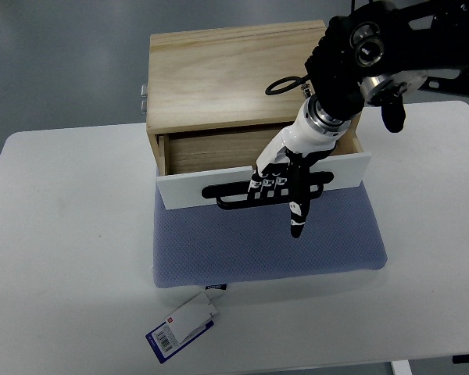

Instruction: Open wood drawer with right hand

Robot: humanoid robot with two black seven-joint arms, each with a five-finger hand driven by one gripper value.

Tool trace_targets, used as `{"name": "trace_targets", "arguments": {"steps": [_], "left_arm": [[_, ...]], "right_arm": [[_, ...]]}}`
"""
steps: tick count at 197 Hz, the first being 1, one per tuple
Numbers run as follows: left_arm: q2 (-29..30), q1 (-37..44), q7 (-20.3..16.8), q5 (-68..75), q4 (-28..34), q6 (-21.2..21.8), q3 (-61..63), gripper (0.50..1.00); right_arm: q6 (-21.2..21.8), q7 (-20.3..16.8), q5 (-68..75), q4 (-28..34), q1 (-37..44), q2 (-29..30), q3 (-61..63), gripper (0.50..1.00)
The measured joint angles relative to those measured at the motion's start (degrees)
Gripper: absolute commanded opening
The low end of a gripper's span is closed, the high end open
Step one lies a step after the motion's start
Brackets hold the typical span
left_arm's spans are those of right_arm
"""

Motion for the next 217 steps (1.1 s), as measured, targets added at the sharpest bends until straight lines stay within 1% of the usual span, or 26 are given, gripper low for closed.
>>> {"name": "trace_targets", "arguments": {"steps": [45,131,217], "left_arm": [[0.00,0.00,0.00,0.00,0.00,0.00,0.01,1.000],[0.00,0.00,0.00,0.00,0.00,0.00,0.11,1.000],[0.00,0.00,-0.02,-0.01,0.00,0.00,0.11,1.000]], "right_arm": [[0.81,0.00,0.39,1.41,0.17,-1.29,0.00,0.944],[0.89,0.00,1.96,4.66,0.32,-4.71,0.00,0.944],[0.91,-0.09,5.70,6.33,3.04,-5.55,0.48,0.944]]}}
